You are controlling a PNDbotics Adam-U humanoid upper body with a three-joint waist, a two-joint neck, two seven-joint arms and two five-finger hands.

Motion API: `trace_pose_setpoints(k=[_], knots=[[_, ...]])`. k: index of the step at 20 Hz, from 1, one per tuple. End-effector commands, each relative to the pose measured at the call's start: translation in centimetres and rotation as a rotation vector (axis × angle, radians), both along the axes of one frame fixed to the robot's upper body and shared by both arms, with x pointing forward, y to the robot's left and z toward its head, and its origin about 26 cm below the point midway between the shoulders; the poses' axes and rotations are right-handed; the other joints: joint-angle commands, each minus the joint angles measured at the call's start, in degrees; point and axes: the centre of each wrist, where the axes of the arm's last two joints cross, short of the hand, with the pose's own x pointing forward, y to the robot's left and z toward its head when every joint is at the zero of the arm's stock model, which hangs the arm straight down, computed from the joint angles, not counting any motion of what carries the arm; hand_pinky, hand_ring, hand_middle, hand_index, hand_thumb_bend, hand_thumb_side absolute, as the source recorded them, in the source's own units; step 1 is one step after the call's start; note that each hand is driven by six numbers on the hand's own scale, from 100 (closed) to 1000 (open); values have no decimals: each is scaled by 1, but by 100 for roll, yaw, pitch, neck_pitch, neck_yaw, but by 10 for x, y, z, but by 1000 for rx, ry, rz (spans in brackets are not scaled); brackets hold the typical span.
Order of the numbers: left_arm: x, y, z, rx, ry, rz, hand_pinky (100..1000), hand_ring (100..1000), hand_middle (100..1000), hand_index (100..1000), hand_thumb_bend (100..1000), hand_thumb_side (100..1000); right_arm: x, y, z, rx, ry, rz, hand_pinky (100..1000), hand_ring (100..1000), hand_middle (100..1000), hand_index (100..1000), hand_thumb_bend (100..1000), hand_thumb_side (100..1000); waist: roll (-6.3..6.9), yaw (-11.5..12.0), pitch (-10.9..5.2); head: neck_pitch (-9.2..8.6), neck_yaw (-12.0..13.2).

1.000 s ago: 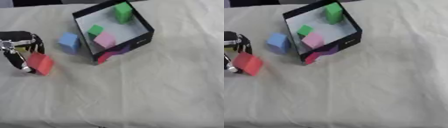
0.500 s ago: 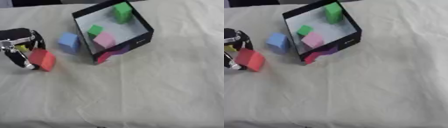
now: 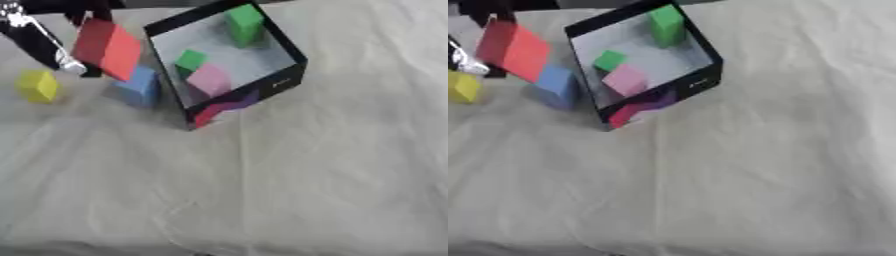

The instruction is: Pick up objects on the table and place them in the box.

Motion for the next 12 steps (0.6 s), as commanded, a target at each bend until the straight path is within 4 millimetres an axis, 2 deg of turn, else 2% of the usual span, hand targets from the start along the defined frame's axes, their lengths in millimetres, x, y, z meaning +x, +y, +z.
trace_pose_setpoints(k=[1, 4, 6, 10, 12], knots=[[26, -39, 1, -1, 18, -46, 444, 397, 481, 531, 433, 100, 0, 1, 21, -29, -47, 21, 739, 803, 705, 789, 281, 512, -13, -29, -184, -12, 29], [50, -74, -8, 8, 25, -69, 446, 402, 485, 536, 439, 100, 3, 9, 25, -26, -61, 50, 740, 803, 705, 789, 280, 511, -42, -97, -176, -12, 74], [63, -89, -17, 20, 23, -59, 450, 408, 491, 543, 452, 100, 4, 13, 26, -22, -64, 62, 740, 803, 705, 789, 281, 511, -47, -127, -169, -12, 95], [82, -105, -37, 48, 6, -26, 479, 432, 512, 568, 461, 100, 6, 18, 26, -17, -60, 78, 741, 803, 705, 788, 283, 512, -54, -155, -157, -12, 146], [87, -109, -48, 55, 4, -19, 531, 456, 532, 595, 472, 100, 7, 20, 26, -15, -61, 85, 741, 803, 705, 788, 285, 511, -67, -168, -151, -12, 161]])
